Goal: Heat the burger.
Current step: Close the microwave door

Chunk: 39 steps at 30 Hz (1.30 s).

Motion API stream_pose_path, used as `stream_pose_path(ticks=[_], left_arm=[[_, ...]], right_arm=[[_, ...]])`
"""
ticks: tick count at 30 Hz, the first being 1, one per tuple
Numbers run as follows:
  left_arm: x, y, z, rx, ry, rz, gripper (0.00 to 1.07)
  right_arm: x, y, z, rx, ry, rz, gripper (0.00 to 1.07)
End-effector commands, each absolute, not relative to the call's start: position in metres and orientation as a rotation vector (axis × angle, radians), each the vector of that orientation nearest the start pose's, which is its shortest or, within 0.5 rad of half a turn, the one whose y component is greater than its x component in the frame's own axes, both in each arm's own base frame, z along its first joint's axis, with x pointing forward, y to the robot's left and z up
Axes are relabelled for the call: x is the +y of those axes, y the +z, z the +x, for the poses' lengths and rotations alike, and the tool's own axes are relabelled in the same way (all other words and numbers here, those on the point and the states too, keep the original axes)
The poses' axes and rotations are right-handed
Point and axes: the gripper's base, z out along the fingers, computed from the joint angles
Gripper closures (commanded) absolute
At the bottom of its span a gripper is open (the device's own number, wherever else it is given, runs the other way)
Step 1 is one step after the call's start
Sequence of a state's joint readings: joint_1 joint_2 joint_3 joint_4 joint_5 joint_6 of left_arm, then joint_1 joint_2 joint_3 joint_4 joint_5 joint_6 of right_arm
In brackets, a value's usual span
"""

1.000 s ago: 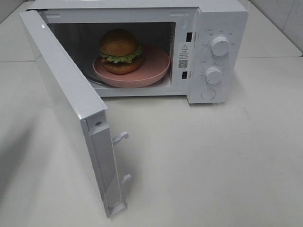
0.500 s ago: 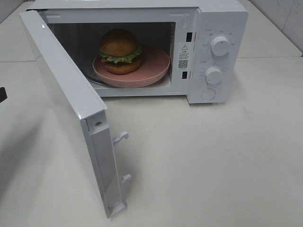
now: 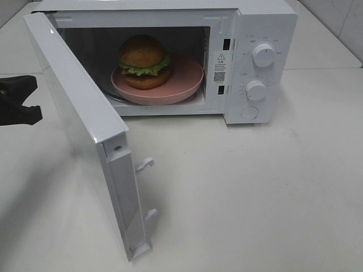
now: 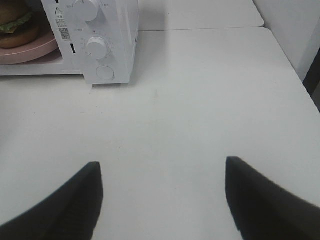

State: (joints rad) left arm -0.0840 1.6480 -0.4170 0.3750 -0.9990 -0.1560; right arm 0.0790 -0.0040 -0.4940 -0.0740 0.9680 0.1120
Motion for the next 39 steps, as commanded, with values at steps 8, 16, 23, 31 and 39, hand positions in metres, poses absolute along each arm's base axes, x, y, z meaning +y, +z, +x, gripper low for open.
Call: stream_pose_path(ticks=[8, 16, 23, 31, 39], left_arm=[[-0.077, 0.166, 0.274, 1.736, -0.329, 0.405, 1.07], [-0.103, 0.165, 0.28, 1.721, -0.363, 0.451, 1.07], [-0.115, 0.166, 0.284, 1.73, -0.376, 0.438, 1.07], [-0.127, 0.17, 0.291, 1.722, -0.391, 0.458, 1.07], [-0.156, 0.17, 0.298, 1.724, -0.421, 0.506, 1.07]], right_arm=[[-0.006, 0.283, -0.005, 1.92, 0.03, 0.028, 0.41], [-0.006, 0.283, -0.005, 1.92, 0.03, 0.028, 0.41], [-0.006, 0.283, -0.005, 1.92, 0.03, 0.028, 0.41], [-0.006, 0.283, -0.005, 1.92, 0.03, 0.028, 0.41], [-0.006, 0.283, -0.005, 1.92, 0.03, 0.029, 0.41]])
